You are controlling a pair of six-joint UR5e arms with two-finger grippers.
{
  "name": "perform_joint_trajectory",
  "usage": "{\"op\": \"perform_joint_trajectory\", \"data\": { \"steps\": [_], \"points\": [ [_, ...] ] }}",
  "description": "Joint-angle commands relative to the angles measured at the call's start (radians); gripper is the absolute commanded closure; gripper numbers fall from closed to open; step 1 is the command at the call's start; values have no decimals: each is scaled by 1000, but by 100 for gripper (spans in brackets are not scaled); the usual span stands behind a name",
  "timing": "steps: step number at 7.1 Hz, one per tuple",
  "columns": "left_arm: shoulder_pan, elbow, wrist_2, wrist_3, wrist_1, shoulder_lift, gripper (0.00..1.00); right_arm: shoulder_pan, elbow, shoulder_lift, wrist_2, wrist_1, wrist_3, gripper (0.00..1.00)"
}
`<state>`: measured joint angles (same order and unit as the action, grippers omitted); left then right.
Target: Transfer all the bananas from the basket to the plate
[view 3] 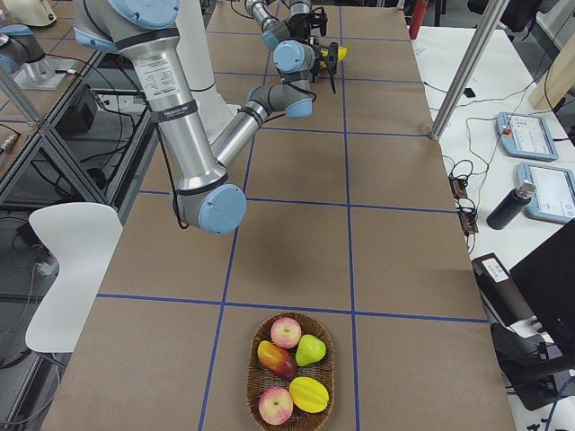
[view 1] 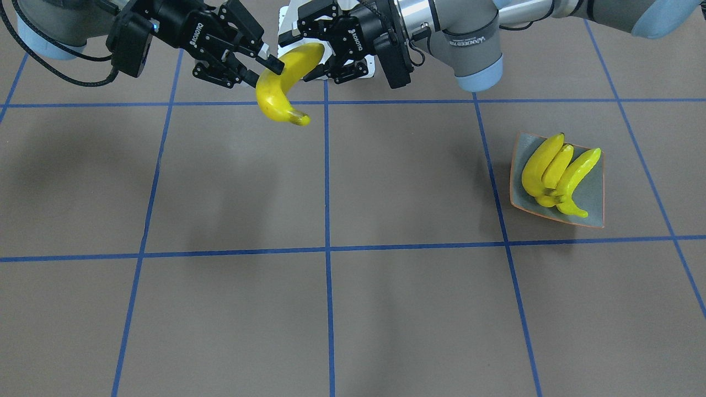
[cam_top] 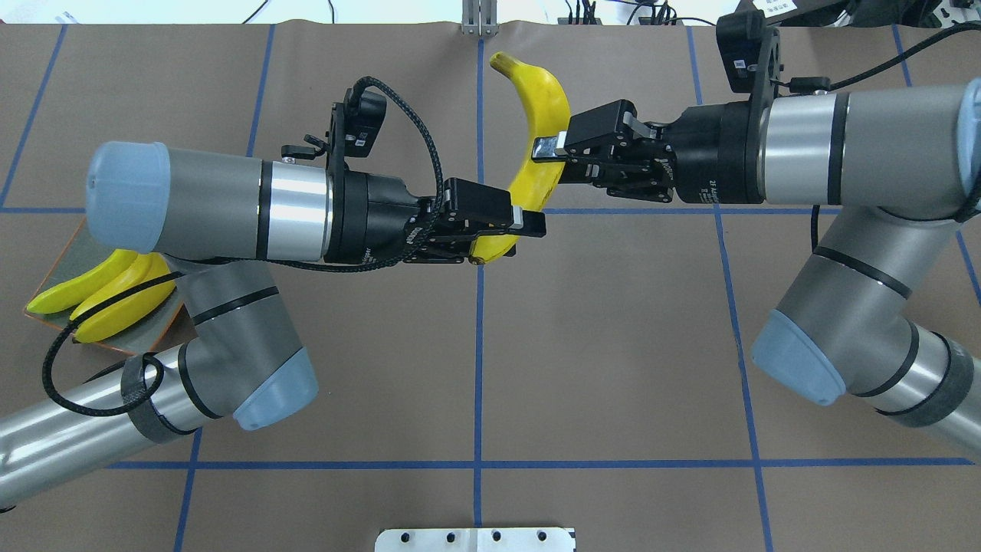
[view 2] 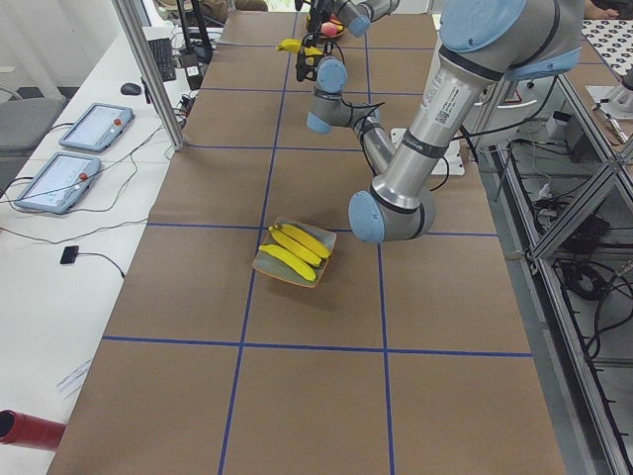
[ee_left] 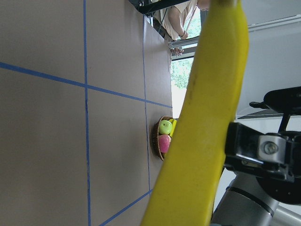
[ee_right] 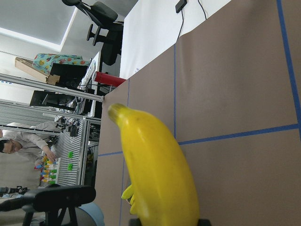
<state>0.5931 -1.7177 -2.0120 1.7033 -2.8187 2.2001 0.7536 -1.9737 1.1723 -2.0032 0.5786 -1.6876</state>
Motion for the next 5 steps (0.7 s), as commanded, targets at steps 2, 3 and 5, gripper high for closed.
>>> {"op": "perform_joint_trajectory", "data": {
  "steps": [2, 3, 5],
  "points": [
    [-1, 0, -7, -34, -8, -22, 100, -5, 4, -3, 30, 0, 5, 0],
    [-1, 1, -5, -36, -7, -28, 100, 0, 0, -2, 24, 1, 32, 0],
    [4, -3, -5, -53, -5, -110, 100, 79, 6, 16, -8, 80, 35, 0]
  ]
}}
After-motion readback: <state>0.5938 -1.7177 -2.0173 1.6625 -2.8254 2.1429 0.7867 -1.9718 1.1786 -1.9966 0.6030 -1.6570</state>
